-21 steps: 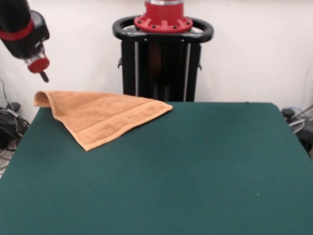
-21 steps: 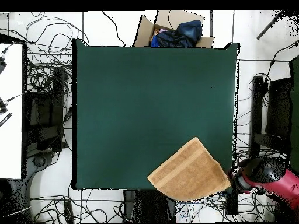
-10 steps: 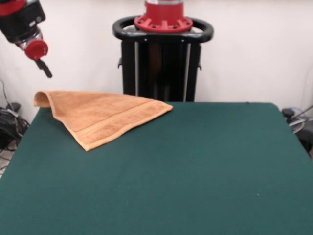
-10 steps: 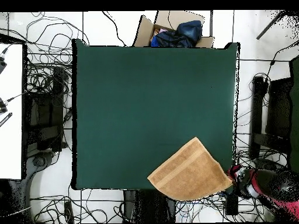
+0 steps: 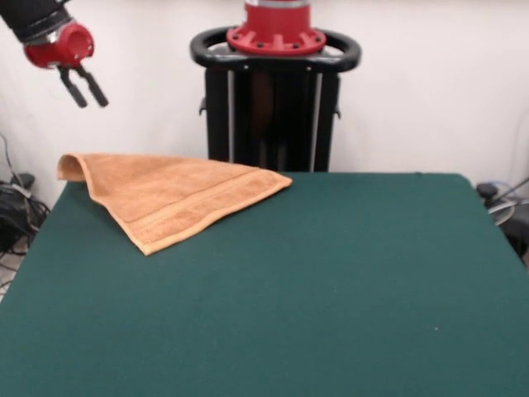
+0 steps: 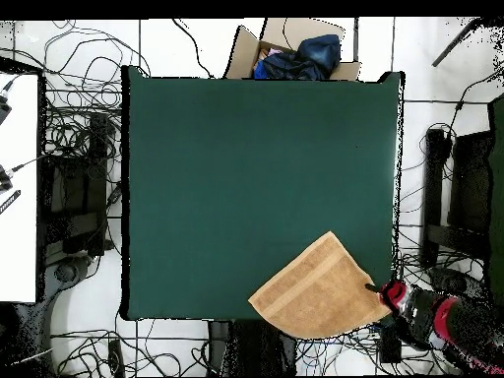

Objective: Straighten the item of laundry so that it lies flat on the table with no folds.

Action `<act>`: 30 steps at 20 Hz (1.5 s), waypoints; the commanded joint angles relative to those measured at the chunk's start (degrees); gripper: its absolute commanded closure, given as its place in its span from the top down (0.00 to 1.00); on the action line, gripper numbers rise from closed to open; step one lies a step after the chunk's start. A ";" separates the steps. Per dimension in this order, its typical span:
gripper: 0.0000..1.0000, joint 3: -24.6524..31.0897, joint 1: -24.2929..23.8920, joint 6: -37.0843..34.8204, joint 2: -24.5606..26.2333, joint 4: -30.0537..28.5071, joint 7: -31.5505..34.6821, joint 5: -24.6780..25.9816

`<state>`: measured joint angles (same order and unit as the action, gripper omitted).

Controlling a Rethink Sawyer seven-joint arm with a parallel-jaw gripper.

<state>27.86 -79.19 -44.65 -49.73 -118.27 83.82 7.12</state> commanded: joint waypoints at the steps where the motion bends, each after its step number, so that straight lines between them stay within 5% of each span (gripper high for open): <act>1: 1.00 16.93 -3.04 4.73 -4.05 -11.36 -10.93 -3.36; 5: 1.00 22.47 -7.11 9.49 -4.90 -13.83 -11.69 -1.75; 11: 1.00 38.64 -14.59 11.29 -7.33 -15.95 -19.16 3.44; 17: 1.00 55.13 -19.65 6.84 -1.53 -13.36 -28.27 9.82; 23: 1.00 59.70 -21.62 0.43 -6.11 -13.95 -34.99 16.66; 27: 1.00 62.41 -23.40 2.63 -7.34 -16.53 -36.59 19.81; 30: 1.00 57.30 -20.81 0.79 -6.66 -15.86 -39.80 25.04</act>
<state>81.99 -101.62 -36.61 -55.97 -130.36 55.76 25.24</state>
